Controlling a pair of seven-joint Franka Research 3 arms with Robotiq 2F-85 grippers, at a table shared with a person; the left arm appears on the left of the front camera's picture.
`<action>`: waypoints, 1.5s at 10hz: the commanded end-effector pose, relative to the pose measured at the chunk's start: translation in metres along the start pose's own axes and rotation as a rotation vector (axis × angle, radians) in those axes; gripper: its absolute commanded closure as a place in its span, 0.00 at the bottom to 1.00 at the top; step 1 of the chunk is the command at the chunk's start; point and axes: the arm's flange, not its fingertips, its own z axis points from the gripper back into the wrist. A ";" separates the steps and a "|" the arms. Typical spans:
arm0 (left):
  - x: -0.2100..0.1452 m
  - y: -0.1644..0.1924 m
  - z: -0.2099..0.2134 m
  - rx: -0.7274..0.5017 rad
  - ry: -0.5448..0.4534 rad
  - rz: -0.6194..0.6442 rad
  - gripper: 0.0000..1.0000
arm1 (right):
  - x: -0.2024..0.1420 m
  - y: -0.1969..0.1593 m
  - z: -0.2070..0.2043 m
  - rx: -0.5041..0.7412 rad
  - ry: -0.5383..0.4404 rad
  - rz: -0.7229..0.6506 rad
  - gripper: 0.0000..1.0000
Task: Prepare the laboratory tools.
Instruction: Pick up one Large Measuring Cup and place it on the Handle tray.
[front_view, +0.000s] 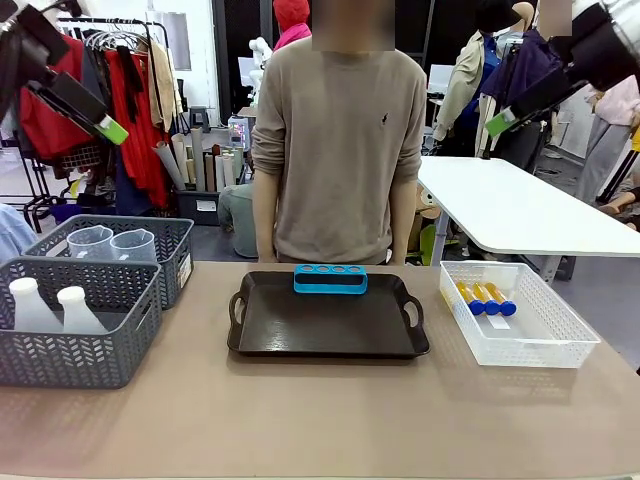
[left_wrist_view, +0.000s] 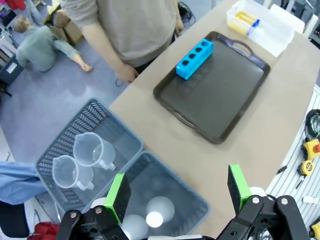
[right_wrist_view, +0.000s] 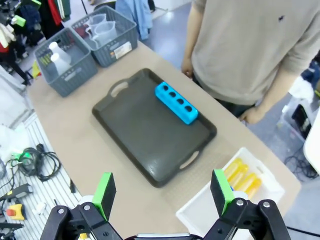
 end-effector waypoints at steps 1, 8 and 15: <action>-0.003 0.023 0.013 -0.024 -0.023 -0.011 0.00 | -0.004 -0.009 0.009 0.071 -0.020 0.028 0.00; -0.013 0.032 0.017 -0.011 -0.037 -0.005 0.00 | -0.015 -0.010 0.015 0.060 -0.053 0.023 0.00; -0.010 0.033 0.021 0.007 -0.019 0.022 0.00 | -0.016 -0.014 0.022 0.077 -0.030 -0.003 0.00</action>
